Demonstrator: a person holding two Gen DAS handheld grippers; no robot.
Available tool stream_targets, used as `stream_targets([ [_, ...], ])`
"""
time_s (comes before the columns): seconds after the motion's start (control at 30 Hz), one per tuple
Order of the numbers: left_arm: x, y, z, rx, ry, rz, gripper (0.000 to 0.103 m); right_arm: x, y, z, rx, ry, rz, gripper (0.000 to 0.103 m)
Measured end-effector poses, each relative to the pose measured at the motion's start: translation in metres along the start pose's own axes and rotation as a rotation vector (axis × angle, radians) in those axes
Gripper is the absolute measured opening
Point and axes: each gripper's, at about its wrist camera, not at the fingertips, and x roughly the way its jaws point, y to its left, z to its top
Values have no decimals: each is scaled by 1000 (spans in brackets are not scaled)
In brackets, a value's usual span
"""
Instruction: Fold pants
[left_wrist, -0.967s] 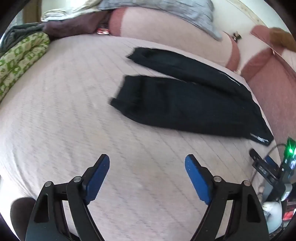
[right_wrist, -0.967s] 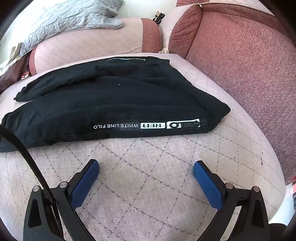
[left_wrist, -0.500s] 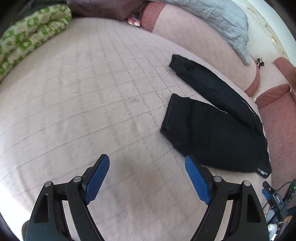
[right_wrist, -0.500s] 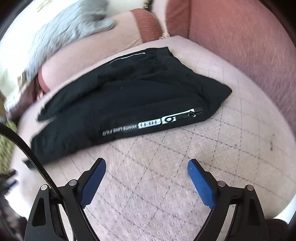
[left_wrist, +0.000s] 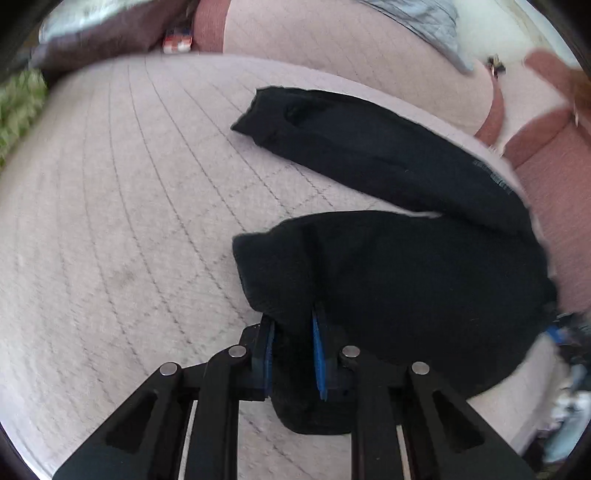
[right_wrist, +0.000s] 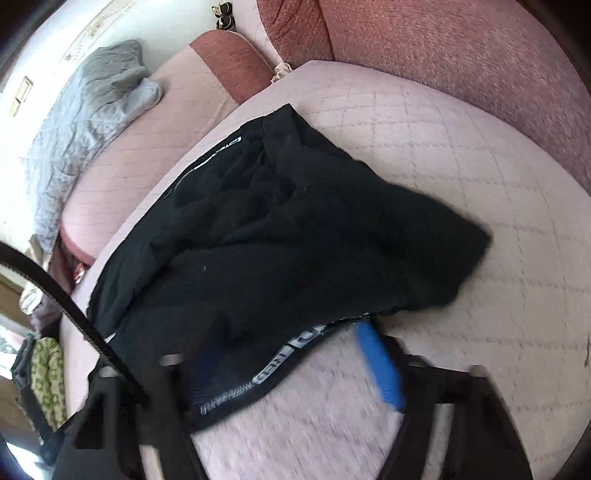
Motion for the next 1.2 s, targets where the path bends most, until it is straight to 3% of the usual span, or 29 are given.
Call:
stream_targets([
  [0.1,-7,12,3,-47,9,-11,16,3,3,3,17,28,39,25],
  [0.23,-17,25,-8,-90,4,-86,16,-13,10,-5,-16,5,35,13],
  [0.53,-49,38,-34,-131,20,-128,16,-52,-3,-39,33,4,97,11],
  [0.73,-48,61,-64,-148,51,-83,18,-69,-16,-73,40,49,146,11],
  [0.8,-39,74,-77,-162,71,-80,21,-66,-19,-84,27,86,139,16],
  [0.87,-45,83,-85,-173,47,-120,23,-70,-26,-90,42,75,113,40],
  [0.9,-50,87,-89,-174,42,-123,26,-77,-31,-91,51,64,99,43],
  [1.07,-90,91,-99,-125,-58,-5,28,-120,-32,-86,16,-82,47,43],
  [1.13,-99,86,-96,-125,-85,-18,31,-127,-29,-79,3,-114,109,43],
  [1.2,-106,78,-92,-118,-110,-43,38,-118,-22,-72,-5,-93,180,43],
])
